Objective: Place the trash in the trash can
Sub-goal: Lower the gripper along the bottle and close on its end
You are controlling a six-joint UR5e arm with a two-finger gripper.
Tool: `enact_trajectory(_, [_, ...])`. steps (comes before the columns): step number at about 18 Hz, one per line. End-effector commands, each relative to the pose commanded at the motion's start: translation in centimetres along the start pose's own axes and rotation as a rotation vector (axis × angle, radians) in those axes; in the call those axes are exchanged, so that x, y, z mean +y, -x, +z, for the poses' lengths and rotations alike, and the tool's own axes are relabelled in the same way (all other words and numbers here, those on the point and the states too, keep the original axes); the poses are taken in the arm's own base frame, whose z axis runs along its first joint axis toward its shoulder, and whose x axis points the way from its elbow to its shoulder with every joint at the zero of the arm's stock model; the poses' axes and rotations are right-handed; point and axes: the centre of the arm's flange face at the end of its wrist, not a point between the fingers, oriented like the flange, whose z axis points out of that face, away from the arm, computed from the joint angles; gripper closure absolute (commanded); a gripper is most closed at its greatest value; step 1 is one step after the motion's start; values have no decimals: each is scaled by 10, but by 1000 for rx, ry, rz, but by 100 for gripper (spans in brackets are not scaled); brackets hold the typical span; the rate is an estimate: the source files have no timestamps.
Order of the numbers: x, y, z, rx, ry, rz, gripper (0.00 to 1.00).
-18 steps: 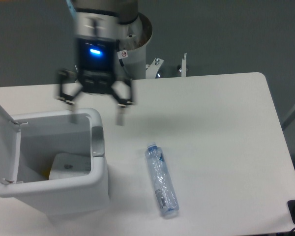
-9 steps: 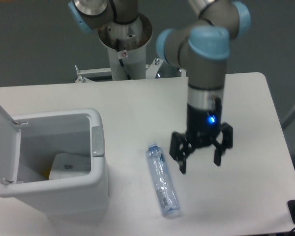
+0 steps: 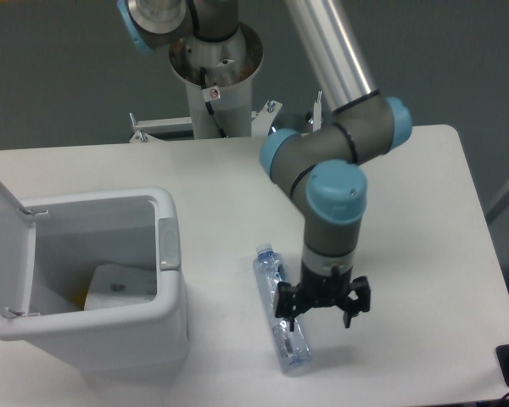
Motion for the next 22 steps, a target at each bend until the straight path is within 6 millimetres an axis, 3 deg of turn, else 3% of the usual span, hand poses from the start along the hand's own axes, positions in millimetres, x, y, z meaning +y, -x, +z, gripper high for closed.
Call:
enact_trajectory(11, [2, 2, 54, 20, 53, -59, 0])
enact_trajectory(16, [0, 3, 57, 15, 52, -69, 1])
enact_trajectory(17, [0, 3, 58, 15, 52, -69, 3])
enact_trajectory(22, [3, 2, 61, 13, 61, -69, 39])
